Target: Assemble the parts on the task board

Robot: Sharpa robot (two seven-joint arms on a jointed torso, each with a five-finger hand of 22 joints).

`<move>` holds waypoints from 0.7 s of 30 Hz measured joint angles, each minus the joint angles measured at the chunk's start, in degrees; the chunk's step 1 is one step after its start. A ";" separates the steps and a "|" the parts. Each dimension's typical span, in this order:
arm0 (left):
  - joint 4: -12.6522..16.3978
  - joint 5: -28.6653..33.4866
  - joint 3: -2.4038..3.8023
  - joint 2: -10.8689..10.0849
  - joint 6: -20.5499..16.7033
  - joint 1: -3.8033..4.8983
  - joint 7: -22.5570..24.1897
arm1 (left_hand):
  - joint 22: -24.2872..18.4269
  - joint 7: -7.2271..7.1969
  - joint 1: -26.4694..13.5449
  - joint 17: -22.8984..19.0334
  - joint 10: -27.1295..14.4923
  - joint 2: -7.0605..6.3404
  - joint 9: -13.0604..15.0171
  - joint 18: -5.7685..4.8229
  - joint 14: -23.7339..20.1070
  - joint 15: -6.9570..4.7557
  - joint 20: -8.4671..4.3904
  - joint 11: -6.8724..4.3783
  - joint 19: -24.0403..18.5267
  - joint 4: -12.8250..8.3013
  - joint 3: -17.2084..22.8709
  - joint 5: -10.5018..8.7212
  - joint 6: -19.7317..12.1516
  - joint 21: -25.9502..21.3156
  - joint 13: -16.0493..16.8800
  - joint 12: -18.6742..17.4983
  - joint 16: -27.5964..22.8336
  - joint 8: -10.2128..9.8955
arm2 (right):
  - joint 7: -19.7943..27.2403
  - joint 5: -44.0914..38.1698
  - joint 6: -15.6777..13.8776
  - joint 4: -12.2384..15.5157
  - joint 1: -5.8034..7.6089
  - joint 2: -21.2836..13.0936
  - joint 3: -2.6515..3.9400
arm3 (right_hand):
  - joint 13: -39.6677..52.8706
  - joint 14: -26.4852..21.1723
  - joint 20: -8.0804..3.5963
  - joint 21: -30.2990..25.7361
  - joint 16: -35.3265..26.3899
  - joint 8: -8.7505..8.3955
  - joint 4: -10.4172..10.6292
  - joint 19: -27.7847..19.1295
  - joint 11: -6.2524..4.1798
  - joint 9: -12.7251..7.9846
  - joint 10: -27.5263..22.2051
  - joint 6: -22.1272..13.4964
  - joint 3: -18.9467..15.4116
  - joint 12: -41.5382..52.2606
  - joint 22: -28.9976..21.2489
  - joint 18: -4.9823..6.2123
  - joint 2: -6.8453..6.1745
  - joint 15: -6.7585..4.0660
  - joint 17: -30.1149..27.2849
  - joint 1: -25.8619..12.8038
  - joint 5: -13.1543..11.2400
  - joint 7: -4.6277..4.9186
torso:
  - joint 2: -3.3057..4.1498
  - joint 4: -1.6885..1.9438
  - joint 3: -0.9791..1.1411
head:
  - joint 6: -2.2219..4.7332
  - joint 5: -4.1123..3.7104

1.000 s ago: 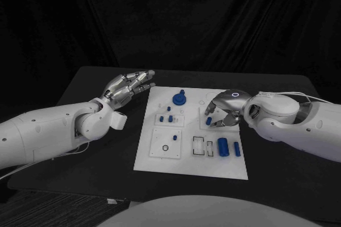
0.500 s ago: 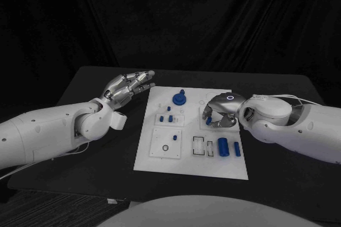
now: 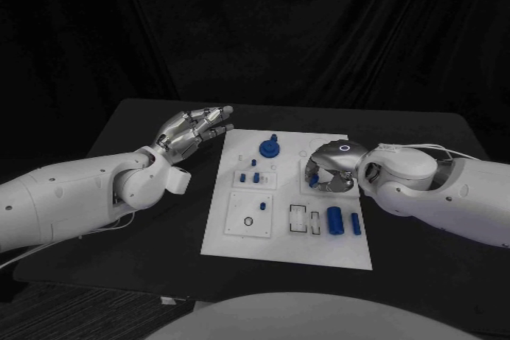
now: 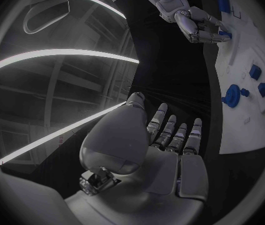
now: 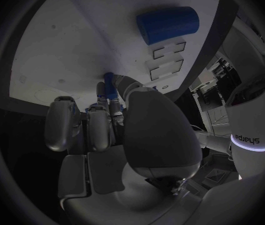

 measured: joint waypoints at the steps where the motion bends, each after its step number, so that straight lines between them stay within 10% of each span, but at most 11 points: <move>1: 0.00 0.00 0.00 0.00 0.01 0.00 0.00 | 0.01 0.00 0.00 0.01 0.00 0.00 0.00 0.01 0.00 0.00 -0.01 0.00 0.01 0.00 0.00 0.00 0.00 0.00 0.00 0.00 0.00 0.00 | 0.01 0.00 -0.07 0.04 0.00 -0.05 0.00 | 0.00 0.00 0.00 0.00 0.00 0.14 -0.08 0.00 -0.10 0.13 0.10 0.17 0.08 -0.08 0.00 0.00 0.00 0.00 0.00 0.00 -0.01 0.03 | 0.00 0.00 0.01 | 0.00 0.02; 10: -0.11 0.00 0.00 0.07 0.12 -0.01 0.00 | 0.21 -0.07 0.46 0.03 0.00 0.00 -0.01 0.00 0.21 0.21 -0.01 0.01 0.01 0.00 0.00 0.00 0.32 0.00 0.00 0.23 0.23 0.00 | 0.03 0.04 -1.74 1.91 1.08 -1.52 -0.05 | 0.10 0.00 0.00 0.00 0.00 0.94 -0.62 0.00 -0.16 1.20 1.27 0.84 0.61 0.06 -0.01 0.00 -0.01 0.00 -0.21 -0.01 -0.45 0.30 | 0.01 -0.05 0.01 | 0.00 0.26; 21: -0.42 0.00 0.00 0.32 0.23 -0.03 0.00 | 0.32 0.00 0.45 0.02 0.00 0.00 0.04 0.00 0.21 0.21 -0.01 0.00 0.01 -0.16 0.16 0.21 0.40 0.00 -0.01 0.23 0.23 0.00 | -0.23 0.05 -2.90 7.85 7.00 -2.28 0.09 | 0.19 0.15 0.00 0.00 0.00 1.21 -0.78 0.00 0.33 1.93 2.19 1.05 0.77 0.02 -0.01 -0.01 -0.01 0.15 -0.30 -0.01 -1.38 0.51 | -0.07 -0.09 0.00 | 0.00 0.29</move>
